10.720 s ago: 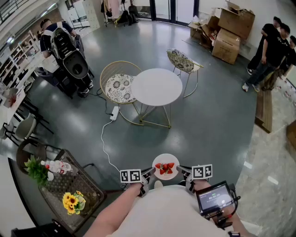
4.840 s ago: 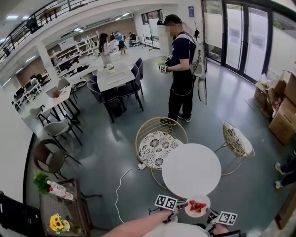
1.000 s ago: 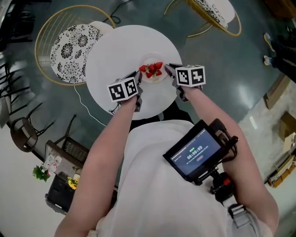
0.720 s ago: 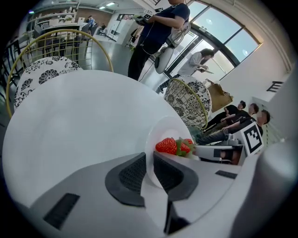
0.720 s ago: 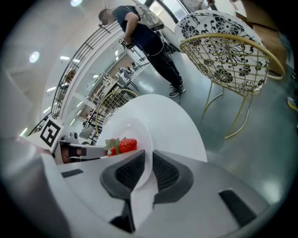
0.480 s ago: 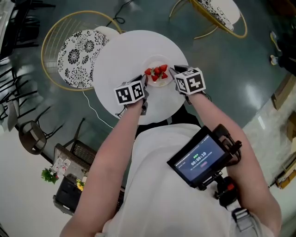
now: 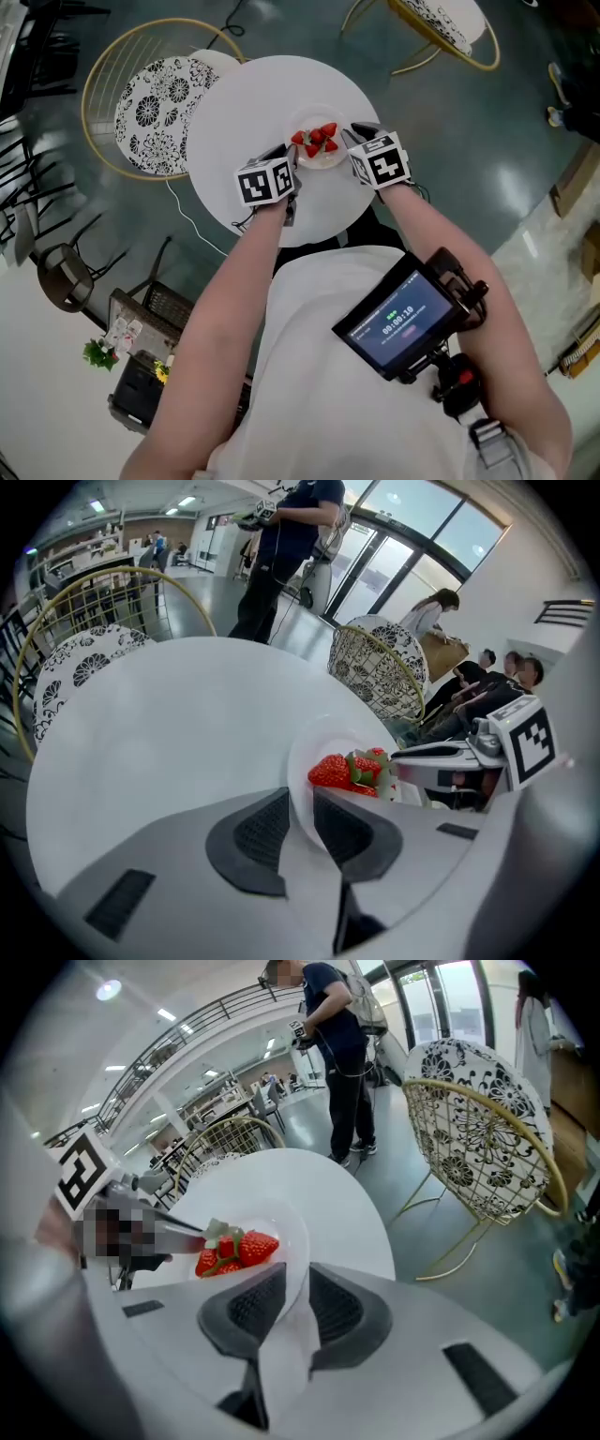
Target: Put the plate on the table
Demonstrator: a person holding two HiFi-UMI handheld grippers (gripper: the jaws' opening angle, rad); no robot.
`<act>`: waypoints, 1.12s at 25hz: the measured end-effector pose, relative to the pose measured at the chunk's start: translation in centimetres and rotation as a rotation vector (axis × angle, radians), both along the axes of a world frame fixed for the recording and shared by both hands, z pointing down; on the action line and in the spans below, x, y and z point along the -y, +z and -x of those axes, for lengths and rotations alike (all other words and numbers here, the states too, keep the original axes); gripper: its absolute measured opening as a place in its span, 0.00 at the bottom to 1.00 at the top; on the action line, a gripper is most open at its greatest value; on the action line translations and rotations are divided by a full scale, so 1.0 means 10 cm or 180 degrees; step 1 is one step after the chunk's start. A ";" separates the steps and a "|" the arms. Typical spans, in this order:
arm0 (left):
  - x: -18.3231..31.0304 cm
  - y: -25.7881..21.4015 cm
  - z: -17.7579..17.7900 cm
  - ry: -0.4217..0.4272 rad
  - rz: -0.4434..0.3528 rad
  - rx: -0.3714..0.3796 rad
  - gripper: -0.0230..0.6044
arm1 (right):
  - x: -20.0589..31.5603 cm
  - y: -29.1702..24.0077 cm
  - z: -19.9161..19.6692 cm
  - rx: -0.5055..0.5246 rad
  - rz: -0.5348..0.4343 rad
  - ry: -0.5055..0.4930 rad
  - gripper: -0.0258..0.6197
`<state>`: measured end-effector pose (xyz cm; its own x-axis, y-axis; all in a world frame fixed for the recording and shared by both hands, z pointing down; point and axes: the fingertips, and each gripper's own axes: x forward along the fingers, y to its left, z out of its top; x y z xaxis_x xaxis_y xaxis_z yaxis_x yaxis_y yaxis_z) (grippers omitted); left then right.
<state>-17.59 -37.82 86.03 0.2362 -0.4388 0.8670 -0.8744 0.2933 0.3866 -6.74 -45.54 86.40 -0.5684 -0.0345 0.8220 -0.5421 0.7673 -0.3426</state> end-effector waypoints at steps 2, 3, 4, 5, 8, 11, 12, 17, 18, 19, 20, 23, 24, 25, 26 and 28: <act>0.01 -0.02 0.06 -0.0022 -0.0114 0.0055 0.13 | 0.07 0.00 -0.03 0.0067 -0.0009 0.0153 0.15; 0.01 -0.03 0.10 -0.0043 -0.0166 0.0074 0.13 | 0.10 0.01 -0.04 0.0103 0.0006 0.0229 0.15; 0.01 -0.04 0.14 -0.0078 -0.0210 0.0076 0.13 | 0.12 0.01 -0.06 0.0131 0.0025 0.0293 0.15; 0.00 -0.04 0.17 -0.0124 -0.0243 0.0066 0.13 | 0.13 0.01 -0.08 0.0147 0.0041 0.0341 0.15; -0.08 -0.06 0.23 -0.0260 -0.0290 0.0043 0.13 | 0.13 0.00 -0.15 0.0170 0.0062 0.0420 0.15; -0.22 -0.22 0.19 -0.0291 -0.0348 0.0112 0.13 | 0.04 -0.17 -0.24 0.0281 0.0060 0.0512 0.14; -0.26 -0.29 0.16 -0.0287 -0.0372 0.0144 0.13 | 0.00 -0.24 -0.28 0.0347 0.0073 0.0558 0.14; -0.35 -0.52 0.02 -0.0287 -0.0592 0.0156 0.13 | -0.05 -0.45 -0.38 0.0595 0.0134 0.0649 0.14; -0.39 -0.55 -0.02 -0.0282 -0.0622 0.0129 0.12 | -0.08 -0.49 -0.40 0.0634 0.0159 0.0640 0.14; -0.44 -0.59 -0.07 -0.0270 -0.0641 0.0098 0.08 | -0.12 -0.54 -0.42 0.0689 0.0194 0.0636 0.11; -0.50 -0.63 -0.12 -0.0254 -0.0656 0.0070 0.06 | -0.16 -0.60 -0.44 0.0759 0.0231 0.0632 0.08; -0.65 -0.74 -0.27 -0.0214 -0.0693 0.0028 0.04 | -0.25 -0.81 -0.47 0.0986 0.0292 0.0552 0.05; -0.69 -0.77 -0.31 -0.0211 -0.0709 0.0023 0.04 | -0.28 -0.88 -0.48 0.1053 0.0288 0.0484 0.05; -0.73 -0.81 -0.34 -0.0217 -0.0734 0.0016 0.04 | -0.32 -0.95 -0.47 0.1110 0.0270 0.0389 0.05; -0.76 -0.85 -0.37 -0.0229 -0.0773 0.0007 0.04 | -0.37 -1.02 -0.47 0.1157 0.0234 0.0272 0.05; -0.83 -0.95 -0.44 -0.0253 -0.0881 -0.0019 0.04 | -0.48 -1.15 -0.46 0.1224 0.0133 0.0033 0.05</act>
